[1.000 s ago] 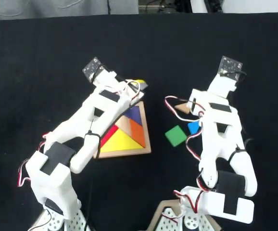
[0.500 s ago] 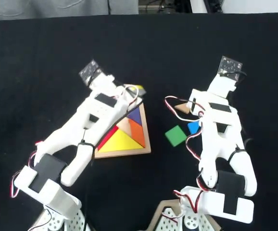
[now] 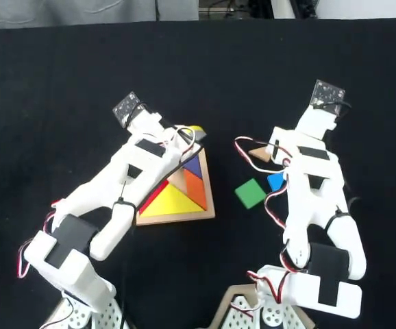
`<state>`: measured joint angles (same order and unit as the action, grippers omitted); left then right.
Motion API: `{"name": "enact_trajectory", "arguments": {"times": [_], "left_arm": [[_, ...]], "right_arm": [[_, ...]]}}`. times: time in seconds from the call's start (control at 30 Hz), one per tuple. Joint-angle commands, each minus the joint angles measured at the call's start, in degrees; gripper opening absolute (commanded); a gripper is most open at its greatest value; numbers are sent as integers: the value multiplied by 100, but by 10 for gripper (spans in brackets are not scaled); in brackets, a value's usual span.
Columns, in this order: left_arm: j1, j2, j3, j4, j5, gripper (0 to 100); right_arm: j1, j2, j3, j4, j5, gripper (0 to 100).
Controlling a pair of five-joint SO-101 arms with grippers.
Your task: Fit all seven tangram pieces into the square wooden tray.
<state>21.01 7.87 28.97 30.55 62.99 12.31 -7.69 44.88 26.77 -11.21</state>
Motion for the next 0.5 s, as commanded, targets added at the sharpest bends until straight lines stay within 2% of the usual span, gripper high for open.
{"name": "enact_trajectory", "arguments": {"times": [0.0, 0.3, 0.47], "left_arm": [[48, -62, -145, -88, -26, 316], [40, -97, 75, -44, 9, 314], [154, -62, -22, 580, 0, 316]], "right_arm": [[-97, -268, -189, -79, -26, 15], [-97, -259, -189, -79, -26, 15], [-97, -268, -189, -79, -26, 15]]}}
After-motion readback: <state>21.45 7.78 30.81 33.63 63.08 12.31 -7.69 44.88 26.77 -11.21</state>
